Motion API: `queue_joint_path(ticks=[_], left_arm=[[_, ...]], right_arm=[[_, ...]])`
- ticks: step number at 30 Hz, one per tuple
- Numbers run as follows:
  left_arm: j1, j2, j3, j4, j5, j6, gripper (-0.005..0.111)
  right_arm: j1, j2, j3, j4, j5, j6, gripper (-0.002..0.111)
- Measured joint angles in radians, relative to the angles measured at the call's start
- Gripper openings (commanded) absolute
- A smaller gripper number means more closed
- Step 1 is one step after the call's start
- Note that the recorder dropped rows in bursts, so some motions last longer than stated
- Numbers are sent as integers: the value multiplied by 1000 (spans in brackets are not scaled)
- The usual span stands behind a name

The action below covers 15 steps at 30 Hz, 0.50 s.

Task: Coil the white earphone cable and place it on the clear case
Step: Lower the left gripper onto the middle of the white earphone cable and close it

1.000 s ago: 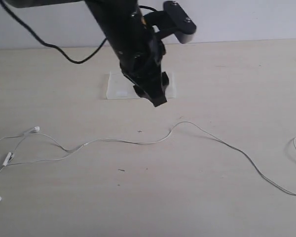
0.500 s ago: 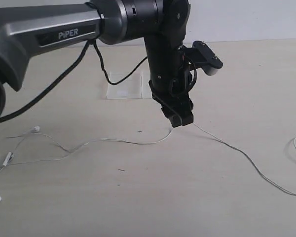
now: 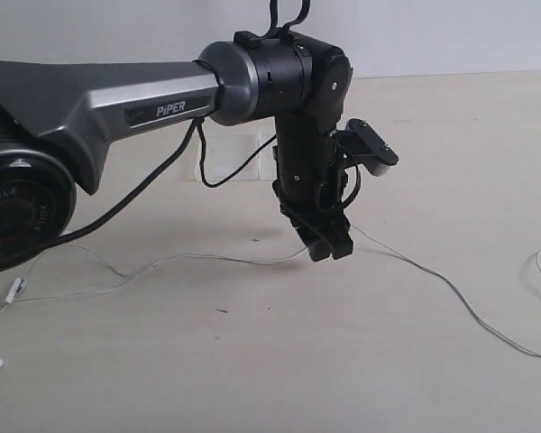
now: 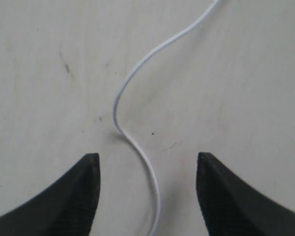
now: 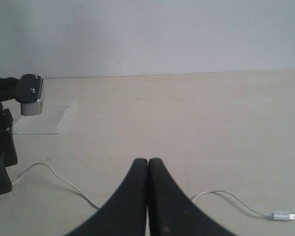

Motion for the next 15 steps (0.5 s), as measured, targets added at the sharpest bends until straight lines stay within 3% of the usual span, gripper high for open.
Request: queue_joint_path(ticks=[9, 15], left_arm=[[0, 0, -1, 2, -26, -7, 57], [0, 0, -1, 2, -37, -10, 64]], right_arm=[[0, 0, 0, 0, 0, 0, 0], [0, 0, 0, 0, 0, 0, 0]])
